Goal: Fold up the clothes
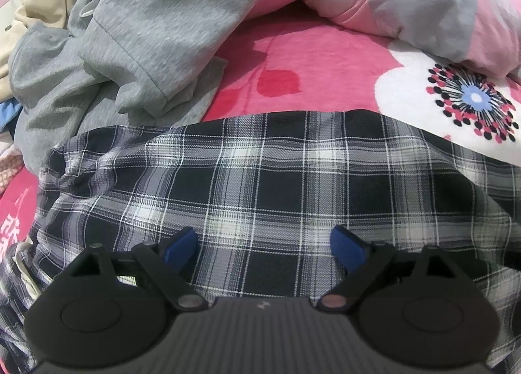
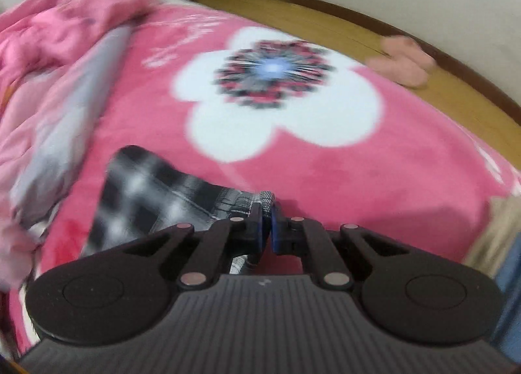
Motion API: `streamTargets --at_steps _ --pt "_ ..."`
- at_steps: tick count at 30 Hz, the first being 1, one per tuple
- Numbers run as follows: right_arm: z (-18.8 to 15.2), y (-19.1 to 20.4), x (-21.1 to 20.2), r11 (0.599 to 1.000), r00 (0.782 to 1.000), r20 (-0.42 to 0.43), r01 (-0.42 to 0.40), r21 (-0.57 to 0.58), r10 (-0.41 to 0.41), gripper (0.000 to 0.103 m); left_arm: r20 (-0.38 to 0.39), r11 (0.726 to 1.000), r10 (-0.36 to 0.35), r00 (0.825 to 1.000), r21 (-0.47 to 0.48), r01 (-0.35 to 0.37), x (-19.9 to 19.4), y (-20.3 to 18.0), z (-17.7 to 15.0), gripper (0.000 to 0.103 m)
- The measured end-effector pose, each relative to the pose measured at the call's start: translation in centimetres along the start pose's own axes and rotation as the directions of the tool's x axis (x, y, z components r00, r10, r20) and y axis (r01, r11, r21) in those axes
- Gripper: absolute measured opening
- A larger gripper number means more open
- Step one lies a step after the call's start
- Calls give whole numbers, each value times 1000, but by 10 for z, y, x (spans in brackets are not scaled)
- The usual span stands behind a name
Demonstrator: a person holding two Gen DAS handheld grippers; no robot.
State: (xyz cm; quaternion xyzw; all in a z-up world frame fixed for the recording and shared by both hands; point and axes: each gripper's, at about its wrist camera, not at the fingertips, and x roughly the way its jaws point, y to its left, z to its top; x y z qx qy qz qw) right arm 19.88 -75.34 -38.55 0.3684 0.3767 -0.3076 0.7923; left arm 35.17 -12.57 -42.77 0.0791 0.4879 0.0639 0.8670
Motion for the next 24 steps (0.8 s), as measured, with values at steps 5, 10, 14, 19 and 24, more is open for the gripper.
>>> streamTargets --at_steps 5,10,14,19,24 --pt "3 3 6 997 997 -28 68 -22 -69 3 3 1000 2 1000 5 -2 -1 0 0 91" --pt "11 6 1 966 968 -29 247 -76 -250 6 4 1000 -1 1000 -1 1 -2 1 0 91" --pt "23 16 -12 958 969 40 245 -151 -242 9 10 1000 -2 1000 -1 2 -3 1 -1 92" --pt "38 70 16 954 998 -19 51 -297 -59 37 14 1000 0 1000 1 0 -5 1 -2 92" --pt "59 128 62 943 994 -97 -87 -322 59 48 13 1000 6 1000 10 -6 -7 1 -1 92"
